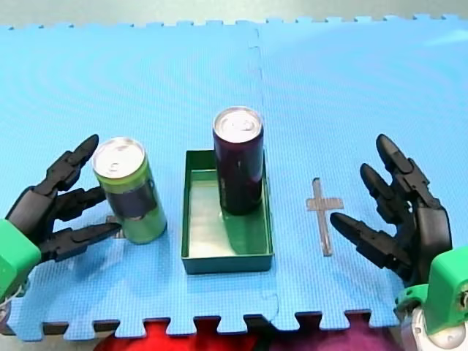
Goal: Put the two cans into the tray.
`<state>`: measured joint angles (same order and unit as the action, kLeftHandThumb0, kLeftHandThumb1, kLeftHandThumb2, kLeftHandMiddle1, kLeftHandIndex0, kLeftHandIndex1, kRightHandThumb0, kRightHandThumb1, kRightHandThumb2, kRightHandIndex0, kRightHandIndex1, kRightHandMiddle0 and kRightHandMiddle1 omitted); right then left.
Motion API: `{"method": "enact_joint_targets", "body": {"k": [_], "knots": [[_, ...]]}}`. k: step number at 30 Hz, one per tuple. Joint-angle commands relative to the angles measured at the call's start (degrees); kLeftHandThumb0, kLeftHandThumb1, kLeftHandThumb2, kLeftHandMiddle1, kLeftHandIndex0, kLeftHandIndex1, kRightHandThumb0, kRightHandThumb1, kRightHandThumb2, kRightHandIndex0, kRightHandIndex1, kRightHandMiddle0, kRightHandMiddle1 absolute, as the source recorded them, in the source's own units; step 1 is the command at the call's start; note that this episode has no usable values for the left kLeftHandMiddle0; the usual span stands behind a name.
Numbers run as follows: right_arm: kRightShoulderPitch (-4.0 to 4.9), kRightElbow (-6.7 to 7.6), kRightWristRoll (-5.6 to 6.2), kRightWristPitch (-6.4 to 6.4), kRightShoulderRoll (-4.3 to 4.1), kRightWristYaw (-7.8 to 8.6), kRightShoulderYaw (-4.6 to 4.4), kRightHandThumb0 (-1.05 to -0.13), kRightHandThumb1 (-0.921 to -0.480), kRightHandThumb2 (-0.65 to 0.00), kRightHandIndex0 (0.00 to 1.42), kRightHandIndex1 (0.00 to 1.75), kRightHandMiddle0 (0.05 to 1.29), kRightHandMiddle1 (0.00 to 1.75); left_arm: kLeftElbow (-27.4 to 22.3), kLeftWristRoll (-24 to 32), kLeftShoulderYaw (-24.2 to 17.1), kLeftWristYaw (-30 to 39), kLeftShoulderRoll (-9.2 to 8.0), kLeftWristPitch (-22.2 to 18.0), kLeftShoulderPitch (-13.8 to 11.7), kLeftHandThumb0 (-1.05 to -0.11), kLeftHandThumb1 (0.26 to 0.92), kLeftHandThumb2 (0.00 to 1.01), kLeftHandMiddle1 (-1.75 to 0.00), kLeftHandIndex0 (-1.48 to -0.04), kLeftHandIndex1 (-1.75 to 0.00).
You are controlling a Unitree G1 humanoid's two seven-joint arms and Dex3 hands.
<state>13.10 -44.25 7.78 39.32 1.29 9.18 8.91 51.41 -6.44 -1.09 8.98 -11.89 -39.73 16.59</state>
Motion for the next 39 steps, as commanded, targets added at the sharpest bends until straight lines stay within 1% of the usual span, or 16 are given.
{"method": "enact_joint_targets", "body": {"k": [1, 4, 7, 9, 11, 15, 18, 22, 24, 26, 28, 30, 32, 34, 36, 39], "knots": [[-0.05, -0.1, 0.1, 0.42, -0.31, 0.06, 0.12, -0.586, -0.663, -0.001, 0.46, 0.0, 0.4, 0.0, 0.0, 0.1, 0.2, -0.2, -0.27, -0.4, -0.2, -1.048, 0.871, 0.04, 0.0, -0.1, 0.0], [-0.1, -0.01, 0.08, 0.36, -0.39, 0.07, 0.12, -0.589, -0.663, -0.001, 0.46, 0.0, 0.4, 0.0, -0.1, 0.3, 0.2, -0.9, 0.03, -0.8, -0.3, -1.048, 0.881, 0.04, 0.0, -0.1, 0.0], [-0.2, 0.17, -0.16, 0.21, -0.47, -0.1, 0.02, -0.595, -0.664, -0.001, 0.45, 0.0, 0.4, 0.0, -0.3, 0.2, -2.2, -10.1, 3.43, -2.0, -0.6, -1.048, 0.89, 0.04, 0.0, -0.1, 0.0], [-0.27, 0.32, -0.46, 0.12, -0.55, -0.31, -0.11, -0.6, -0.664, -0.001, 0.45, 0.0, 0.4, 0.0, 0.6, -0.6, -3.5, -17.4, 5.65, -4.0, -0.6, -1.048, 0.895, 0.04, 0.0, -0.1, 0.0], [-0.37, 0.5, -0.81, 0.01, -0.66, -0.51, -0.25, -0.605, -0.665, -0.001, 0.45, 0.0, 0.4, 0.0, 2.4, -2.0, -3.4, -21.2, 5.97, -5.9, -0.2, -1.048, 0.899, 0.04, 0.0, -0.09, 0.0], [-0.3, 0.44, -1.03, -0.26, -0.85, -0.56, -0.3, -0.617, -0.666, -0.001, 0.45, 0.0, 0.4, 0.0, 3.9, -2.2, -2.6, -21.1, 5.12, -6.9, 0.3, -1.048, 0.907, 0.03, 0.0, -0.09, 0.0], [-0.2, 0.35, -1.17, -0.44, -0.97, -0.66, -0.27, -0.625, -0.667, -0.001, 0.44, 0.0, 0.39, 0.0, 3.6, -0.2, -2.4, -16.5, 3.79, -7.4, -0.4, -1.048, 0.914, 0.03, 0.0, -0.09, 0.0], [-0.32, 0.56, -1.46, -0.45, -1.02, -0.87, -0.39, -0.633, -0.668, -0.001, 0.44, 0.0, 0.39, 0.0, 3.7, 3.9, -2.8, -6.3, 0.45, -9.2, -1.4, -1.048, 0.92, 0.03, 0.0, -0.09, 0.0], [-0.36, 0.64, -1.56, -0.49, -0.96, -0.94, -0.43, -0.636, -0.669, -0.001, 0.44, 0.0, 0.39, 0.0, 3.7, 5.3, -3.3, -3.4, -0.59, -10.3, -2.1, -1.048, 0.921, 0.03, 0.0, -0.09, 0.0], [-0.67, 0.96, -1.62, -0.53, -0.87, -0.94, -0.5, -0.639, -0.67, -0.001, 0.44, 0.0, 0.39, 0.0, 3.6, 7.2, -4.3, -0.6, -1.71, -11.3, -2.9, -1.048, 0.921, 0.03, 0.0, -0.09, 0.0], [-1.03, 1.37, -1.61, -0.71, -0.85, -0.89, -0.59, -0.643, -0.671, -0.001, 0.44, 0.0, 0.39, 0.0, 4.2, 9.9, -5.7, 3.3, -3.5, -11.9, -3.8, -1.048, 0.921, 0.03, 0.0, -0.08, 0.0], [-1.26, 1.67, -1.6, -0.94, -0.85, -0.88, -0.68, -0.646, -0.671, -0.001, 0.44, 0.0, 0.39, 0.0, 5.0, 12.4, -6.9, 7.5, -4.82, -12.1, -4.2, -1.048, 0.921, 0.04, 0.0, -0.08, 0.0], [-1.46, 1.96, -1.62, -1.13, -0.87, -0.88, -0.77, -0.649, -0.672, -0.001, 0.44, 0.0, 0.39, 0.0, 5.0, 14.8, -7.6, 11.7, -5.41, -12.5, -5.1, -1.048, 0.921, 0.04, 0.0, -0.08, 0.0], [-1.45, 1.93, -1.63, -1.17, -0.93, -0.89, -0.79, -0.652, -0.673, -0.001, 0.44, 0.0, 0.39, 0.0, 3.9, 16.6, -7.9, 14.7, -5.33, -13.1, -6.5, -1.048, 0.921, 0.04, 0.0, -0.08, 0.0], [-1.26, 1.73, -1.61, -1.21, -0.97, -0.92, -0.77, -0.655, -0.674, -0.001, 0.44, 0.0, 0.39, 0.0, 3.1, 17.3, -8.1, 16.3, -5.34, -13.2, -7.1, -1.048, 0.921, 0.05, 0.0, -0.08, 0.0], [-0.96, 1.26, -1.57, -1.14, -0.86, -1.02, -0.78, -0.659, -0.674, -0.001, 0.45, 0.0, 0.39, 0.0, 2.5, 16.9, -8.0, 18.5, -6.32, -12.4, -7.5, -1.048, 0.921, 0.05, 0.0, -0.08, 0.0]]}}
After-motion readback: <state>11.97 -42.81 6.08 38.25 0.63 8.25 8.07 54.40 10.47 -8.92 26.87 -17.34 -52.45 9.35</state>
